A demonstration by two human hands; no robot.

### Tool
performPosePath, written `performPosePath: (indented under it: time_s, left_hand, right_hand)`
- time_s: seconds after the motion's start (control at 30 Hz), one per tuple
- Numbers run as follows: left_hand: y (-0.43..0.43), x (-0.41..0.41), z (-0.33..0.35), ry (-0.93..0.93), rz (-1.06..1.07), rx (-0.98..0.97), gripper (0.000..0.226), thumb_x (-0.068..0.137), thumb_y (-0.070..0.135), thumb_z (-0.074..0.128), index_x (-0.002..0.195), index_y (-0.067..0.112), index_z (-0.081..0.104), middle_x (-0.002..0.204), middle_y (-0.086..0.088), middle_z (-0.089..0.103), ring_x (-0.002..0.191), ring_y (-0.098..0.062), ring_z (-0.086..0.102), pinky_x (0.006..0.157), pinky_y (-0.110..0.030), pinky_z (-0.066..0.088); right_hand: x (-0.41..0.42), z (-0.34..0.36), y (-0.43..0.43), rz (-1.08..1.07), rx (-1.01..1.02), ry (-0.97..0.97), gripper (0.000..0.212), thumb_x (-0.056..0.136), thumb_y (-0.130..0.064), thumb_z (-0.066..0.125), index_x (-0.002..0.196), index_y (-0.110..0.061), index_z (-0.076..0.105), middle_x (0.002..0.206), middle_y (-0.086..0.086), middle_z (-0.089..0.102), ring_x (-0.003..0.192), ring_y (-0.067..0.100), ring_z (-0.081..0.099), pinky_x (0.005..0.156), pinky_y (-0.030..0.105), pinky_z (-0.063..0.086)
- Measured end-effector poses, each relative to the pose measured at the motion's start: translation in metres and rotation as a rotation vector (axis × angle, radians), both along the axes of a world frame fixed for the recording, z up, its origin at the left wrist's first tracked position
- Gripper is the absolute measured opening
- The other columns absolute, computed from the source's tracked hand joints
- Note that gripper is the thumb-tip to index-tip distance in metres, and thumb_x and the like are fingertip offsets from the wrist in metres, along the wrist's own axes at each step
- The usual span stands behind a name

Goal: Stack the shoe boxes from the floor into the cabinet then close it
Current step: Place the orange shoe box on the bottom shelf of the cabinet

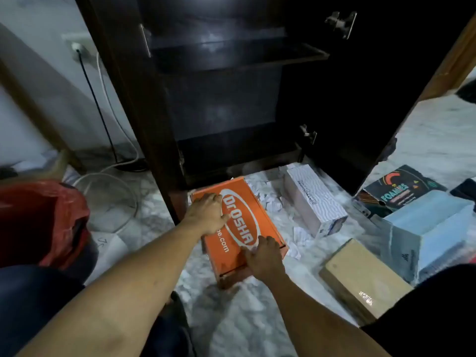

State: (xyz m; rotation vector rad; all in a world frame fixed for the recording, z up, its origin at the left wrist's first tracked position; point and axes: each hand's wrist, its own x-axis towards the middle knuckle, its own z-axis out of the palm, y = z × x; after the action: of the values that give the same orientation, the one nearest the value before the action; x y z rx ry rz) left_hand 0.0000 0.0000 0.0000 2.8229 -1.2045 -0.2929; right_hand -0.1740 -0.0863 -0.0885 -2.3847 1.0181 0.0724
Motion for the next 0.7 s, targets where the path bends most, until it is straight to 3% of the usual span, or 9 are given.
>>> performPosePath:
  time_s: [0.07, 0.2, 0.37, 0.53, 0.7]
  left_hand:
    - [-0.006, 0.01, -0.018, 0.075, 0.02, 0.026, 0.073, 0.093, 0.056, 0.055, 0.149, 0.013, 0.036, 0.149, -0.008, 0.044, 0.136, -0.028, 0.044, 0.11, -0.044, 0.04]
    - [-0.021, 0.033, -0.066, 0.179, 0.079, 0.055, 0.078, 0.092, 0.056, 0.057, 0.154, 0.019, 0.028, 0.159, -0.004, 0.033, 0.146, -0.028, 0.03, 0.118, -0.049, 0.029]
    - [-0.035, 0.055, -0.096, 0.151, 0.078, 0.085, 0.076, 0.092, 0.057, 0.055, 0.154, 0.023, 0.026, 0.161, -0.003, 0.027, 0.149, -0.029, 0.024, 0.121, -0.05, 0.022]
    - [-0.021, 0.059, -0.117, 0.192, 0.055, 0.176, 0.082, 0.094, 0.055, 0.053, 0.158, 0.022, 0.014, 0.165, -0.002, 0.009, 0.151, -0.029, 0.009, 0.12, -0.055, 0.018]
    - [-0.021, 0.024, -0.117, 0.158, 0.017, 0.127, 0.086, 0.09, 0.067, 0.047, 0.157, 0.023, 0.017, 0.164, -0.003, 0.013, 0.148, -0.03, 0.012, 0.117, -0.051, 0.019]
  right_hand:
    - [0.005, -0.015, 0.005, -0.055, -0.073, -0.01, 0.077, 0.087, -0.065, 0.03, 0.138, -0.008, 0.045, 0.14, 0.018, 0.043, 0.134, 0.04, 0.036, 0.115, 0.054, 0.024]
    - [0.018, -0.035, 0.021, -0.069, -0.001, -0.017, 0.096, 0.089, -0.071, 0.042, 0.156, -0.007, 0.015, 0.164, 0.02, 0.006, 0.151, 0.04, 0.001, 0.121, 0.054, 0.006]
    - [0.02, -0.053, 0.029, -0.046, 0.056, 0.02, 0.119, 0.078, -0.09, 0.029, 0.157, -0.007, -0.002, 0.165, 0.014, -0.014, 0.15, 0.035, -0.022, 0.118, 0.058, -0.009]
    - [0.017, -0.059, -0.015, -0.005, 0.025, 0.051, 0.121, 0.074, -0.093, 0.018, 0.158, -0.009, -0.008, 0.165, 0.008, -0.017, 0.15, 0.029, -0.025, 0.12, 0.056, -0.011]
    - [0.002, -0.062, -0.096, 0.153, -0.126, 0.101, 0.117, 0.074, -0.094, 0.018, 0.16, -0.016, 0.001, 0.167, -0.002, -0.009, 0.152, 0.02, -0.019, 0.12, 0.057, -0.009]
